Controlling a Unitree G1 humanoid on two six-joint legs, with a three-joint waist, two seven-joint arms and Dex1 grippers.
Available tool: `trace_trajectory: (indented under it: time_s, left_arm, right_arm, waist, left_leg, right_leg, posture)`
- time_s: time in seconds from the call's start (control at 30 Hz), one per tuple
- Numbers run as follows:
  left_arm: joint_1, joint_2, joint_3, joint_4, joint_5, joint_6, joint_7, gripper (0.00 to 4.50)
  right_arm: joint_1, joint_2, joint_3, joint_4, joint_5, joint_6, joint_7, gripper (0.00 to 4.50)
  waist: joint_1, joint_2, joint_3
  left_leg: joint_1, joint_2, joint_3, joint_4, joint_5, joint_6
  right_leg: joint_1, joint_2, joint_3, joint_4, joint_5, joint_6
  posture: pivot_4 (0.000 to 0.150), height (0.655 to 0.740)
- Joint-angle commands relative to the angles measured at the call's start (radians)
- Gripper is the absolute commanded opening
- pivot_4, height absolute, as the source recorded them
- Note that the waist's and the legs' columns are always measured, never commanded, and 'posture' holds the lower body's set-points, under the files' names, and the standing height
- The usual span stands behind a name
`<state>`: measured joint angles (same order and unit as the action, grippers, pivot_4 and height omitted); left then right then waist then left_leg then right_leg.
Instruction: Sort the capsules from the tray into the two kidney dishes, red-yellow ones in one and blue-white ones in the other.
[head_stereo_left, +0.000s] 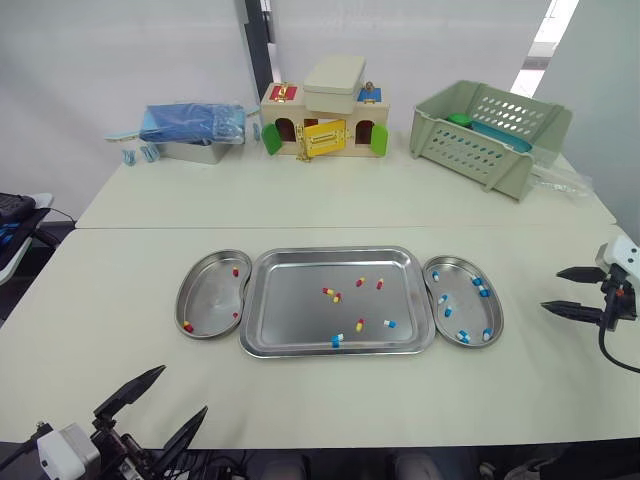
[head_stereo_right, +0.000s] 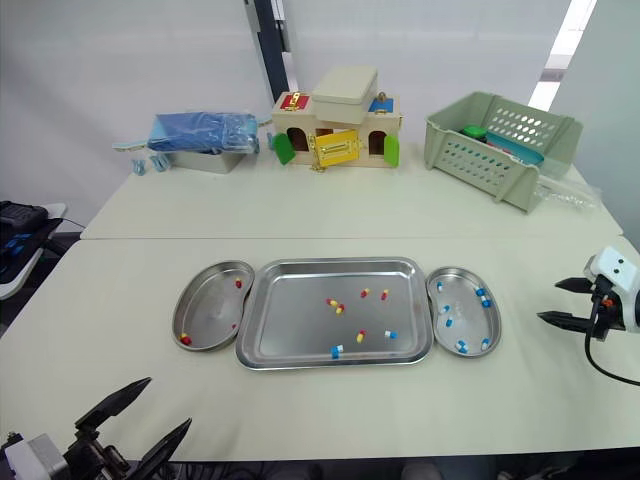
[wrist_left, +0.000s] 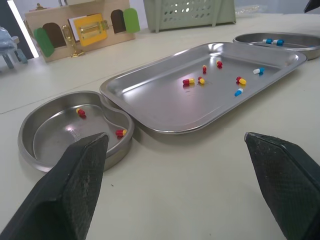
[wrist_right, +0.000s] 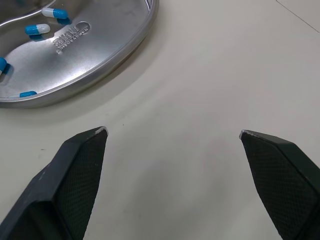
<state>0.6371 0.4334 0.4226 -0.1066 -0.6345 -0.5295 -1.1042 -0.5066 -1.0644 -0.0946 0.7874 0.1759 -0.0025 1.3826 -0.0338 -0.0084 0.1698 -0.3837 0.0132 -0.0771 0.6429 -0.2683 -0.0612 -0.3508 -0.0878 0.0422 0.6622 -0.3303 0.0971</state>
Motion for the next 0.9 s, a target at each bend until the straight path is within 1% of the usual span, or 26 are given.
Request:
trace_trajectory:
  time_s: [0.03,0.27,0.37,0.4,0.53,0.57,0.63,0.7,0.8,0.9]
  left_arm:
    - [0.006,-0.009,0.011,-0.014,-0.001,-0.012,0.000,4.50]
    - [-0.008,-0.030,-0.018,-0.027,0.013,-0.009,0.002,4.50]
    - [-0.005,-0.056,-0.042,-0.059,0.017,0.002,0.027,4.50]
    - [0.004,-0.072,-0.058,-0.082,0.022,0.009,0.042,4.50]
    - [0.030,-0.112,-0.091,-0.141,0.032,0.034,0.095,4.50]
    - [0.038,-0.125,-0.104,-0.160,0.038,0.044,0.114,4.50]
    - [0.063,-0.161,-0.150,-0.190,0.064,0.048,0.143,4.50]
    - [0.077,-0.180,-0.183,-0.204,0.086,0.045,0.157,4.50]
    - [0.082,-0.201,-0.213,-0.210,0.110,0.033,0.181,4.50]
    - [0.084,-0.208,-0.244,-0.201,0.133,0.011,0.180,4.50]
  right_arm:
    - [-0.025,-0.007,-0.008,0.006,-0.005,-0.025,0.013,4.47]
    - [-0.027,-0.002,0.006,-0.031,-0.019,-0.037,0.026,4.47]
    - [-0.027,0.014,0.016,-0.157,0.017,0.025,0.060,4.47]
    - [-0.023,0.021,0.025,-0.233,0.033,0.051,0.074,4.47]
    - [0.000,0.041,0.046,-0.434,0.069,0.136,0.092,4.47]
    - [-0.003,0.058,0.065,-0.503,0.084,0.167,0.099,4.47]
    - [-0.050,0.138,0.149,-0.648,0.107,0.227,0.105,4.47]
    - [-0.105,0.203,0.216,-0.723,0.110,0.294,0.097,4.47]
    - [-0.191,0.297,0.303,-0.776,0.095,0.381,0.079,4.47]
    - [-0.274,0.392,0.393,-0.790,0.069,0.417,0.066,4.47]
  waist:
    - [0.000,0.000,0.000]
    - [0.000,0.000,0.000]
    - [-0.004,0.001,0.000]
    - [-0.006,0.001,0.000]
    - [-0.005,0.001,0.000]
    - [-0.002,0.001,0.000]
    - [-0.003,0.001,0.000]
    - [-0.012,0.000,0.000]
    - [-0.009,0.001,0.001]
    - [-0.003,0.000,0.001]
  left_leg:
    - [0.000,0.000,0.000,0.000,0.000,0.000]
    - [0.000,0.000,0.000,0.000,0.000,0.000]
    - [0.000,0.000,0.000,0.000,0.000,0.000]
    - [0.000,0.000,0.000,0.000,0.000,0.000]
    - [0.000,0.000,-0.001,0.000,0.000,0.000]
    - [0.000,0.000,-0.001,0.000,0.000,0.000]
    - [0.000,0.000,-0.001,0.000,0.000,0.000]
    - [0.001,0.001,-0.001,0.000,0.000,0.000]
    - [0.000,0.000,-0.001,0.000,0.000,0.000]
    - [-0.002,0.000,-0.002,0.001,0.000,0.000]
  right_leg:
    - [0.000,0.000,0.000,0.000,0.000,0.000]
    - [0.000,0.000,0.000,0.000,0.000,0.000]
    - [0.000,0.000,0.000,0.000,0.000,0.000]
    - [0.000,0.000,0.000,0.000,0.000,0.000]
    - [0.000,0.000,0.000,0.000,0.000,0.000]
    - [0.000,0.000,0.000,0.000,0.000,0.000]
    - [0.000,0.000,0.000,0.000,0.000,0.000]
    - [0.000,0.001,0.000,0.000,0.000,0.000]
    - [-0.001,0.001,0.000,0.001,0.000,0.000]
    - [-0.002,0.000,-0.001,0.000,0.000,0.000]
  posture:
    - [0.150,0.7400]
    - [0.150,0.7400]
    - [0.150,0.7400]
    - [0.150,0.7400]
    - [0.150,0.7400]
    - [0.150,0.7400]
    - [0.150,0.7400]
    - [0.150,0.7400]
    - [0.150,0.7400]
    - [0.150,0.7400]
